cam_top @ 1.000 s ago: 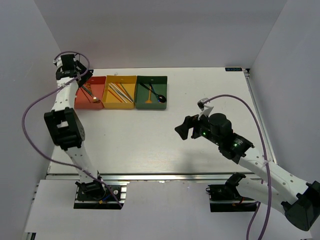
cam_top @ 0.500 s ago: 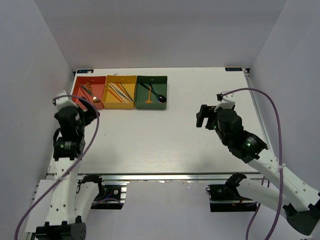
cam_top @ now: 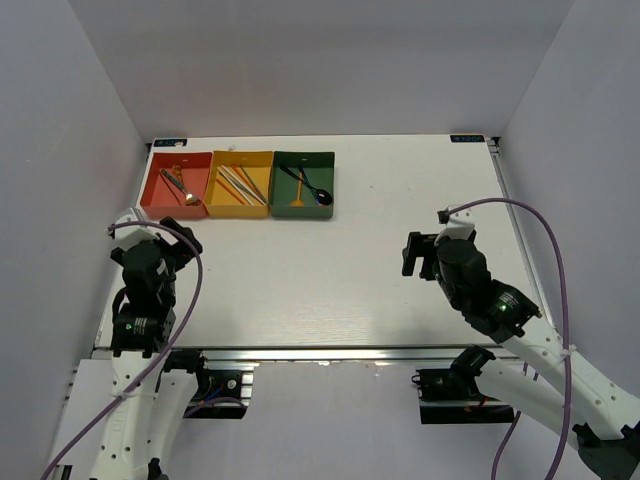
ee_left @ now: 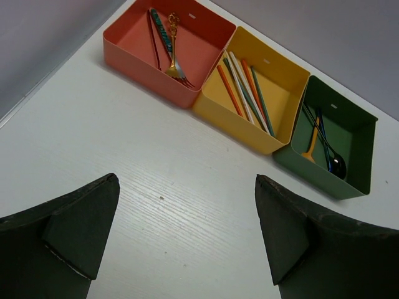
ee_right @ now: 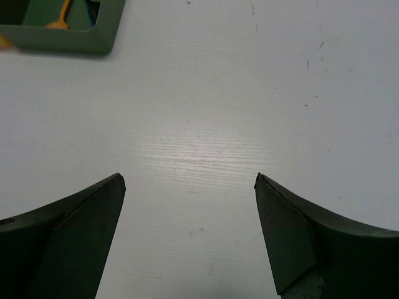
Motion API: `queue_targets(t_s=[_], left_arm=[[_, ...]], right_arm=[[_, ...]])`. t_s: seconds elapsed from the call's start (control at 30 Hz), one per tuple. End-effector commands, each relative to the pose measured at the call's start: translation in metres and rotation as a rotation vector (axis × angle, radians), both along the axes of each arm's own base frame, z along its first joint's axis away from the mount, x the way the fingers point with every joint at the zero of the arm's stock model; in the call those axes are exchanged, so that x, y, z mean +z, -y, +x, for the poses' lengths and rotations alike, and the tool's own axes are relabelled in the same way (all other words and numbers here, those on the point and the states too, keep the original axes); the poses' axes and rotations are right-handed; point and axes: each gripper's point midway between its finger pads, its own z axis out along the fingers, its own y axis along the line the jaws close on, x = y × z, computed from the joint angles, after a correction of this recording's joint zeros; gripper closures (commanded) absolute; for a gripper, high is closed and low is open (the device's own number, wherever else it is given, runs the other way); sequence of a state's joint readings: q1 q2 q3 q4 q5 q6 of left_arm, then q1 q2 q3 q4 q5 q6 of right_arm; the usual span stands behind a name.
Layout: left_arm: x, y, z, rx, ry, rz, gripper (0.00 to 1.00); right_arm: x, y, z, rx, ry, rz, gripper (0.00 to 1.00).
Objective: Sort the eating utensils into containers
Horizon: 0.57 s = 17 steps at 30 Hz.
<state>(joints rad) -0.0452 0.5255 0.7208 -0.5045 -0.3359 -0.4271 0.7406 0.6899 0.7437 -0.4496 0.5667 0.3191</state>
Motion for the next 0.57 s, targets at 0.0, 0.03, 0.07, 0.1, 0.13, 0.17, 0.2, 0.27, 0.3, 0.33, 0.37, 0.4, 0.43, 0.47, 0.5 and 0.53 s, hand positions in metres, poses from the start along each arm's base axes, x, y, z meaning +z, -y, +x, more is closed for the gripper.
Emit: queue_targets(t_s=[0.0,0.03,0.07,0.1,0.13,0.17,0.2,0.27,0.3,0.33,0.37,0.4,0.43,0.47,0.5,0.53], left_arm=[[0.0063,-0.0045,-0.0007,0.03,0.012,0.003,0.02],[0.0063,-0.0043,-0.0003,0.029,0.011,0.003,0.02],[0.0066,-0.0039,-0.0004,0.027,0.012,0.003,0.02],[0.0066,-0.0035,-0.0004,0.026,0.013,0.002,0.02],[0.007,-0.0028,-0.0005,0.023,0.014,0.001,0.02],[0.0073,-0.0016,-0.0005,0.017,0.017,0.0,0.02],[0.0066,-0.0005,0.0,0.012,0.016,0.0,0.02],[0.0066,0.0013,0.0006,0.005,0.016,-0.001,0.02],[0.0062,0.0017,0.0009,0.003,0.012,0.0,0.02],[0.0055,0.002,0.0014,0.002,0.011,-0.001,0.02],[0.0048,0.0018,0.0014,0.003,0.008,0.0,0.02],[0.0045,0.0019,0.002,0.004,0.007,-0.001,0.02],[0.0045,0.0018,0.002,0.003,0.006,0.0,0.02],[0.0034,0.0018,0.0022,0.003,0.003,0.0,0.02],[0.0038,0.0018,0.0024,0.003,0.005,0.0,0.02],[0.0048,0.0021,0.0025,0.002,0.008,0.0,0.02]], right_arm=[[0.0048,-0.0008,-0.0011,-0.006,0.011,0.039,0.11],[0.0041,-0.0012,-0.001,-0.007,0.009,0.043,0.11],[0.0048,-0.0009,-0.0011,-0.01,0.01,0.046,0.11],[0.0052,-0.0013,-0.0014,-0.012,0.009,0.054,0.11],[0.005,-0.0007,-0.0013,-0.016,0.009,0.058,0.11],[0.0059,-0.0014,-0.0017,-0.014,0.011,0.064,0.11],[0.0065,-0.0013,-0.0013,-0.016,0.014,0.069,0.11],[0.005,-0.0025,-0.0015,-0.015,0.012,0.077,0.11],[0.0056,-0.0034,-0.0015,-0.013,0.013,0.081,0.11],[0.0049,-0.004,-0.0014,-0.013,0.011,0.085,0.11],[0.005,-0.0054,-0.0013,-0.008,0.009,0.087,0.11],[0.0042,-0.0056,-0.0011,-0.008,0.007,0.088,0.11],[0.0055,-0.0066,-0.001,-0.006,0.009,0.093,0.1],[0.004,-0.0075,-0.0008,-0.004,0.006,0.093,0.11],[0.0039,-0.0076,-0.0004,-0.006,0.006,0.094,0.11],[0.0046,-0.0077,0.0,-0.008,0.007,0.096,0.11]])
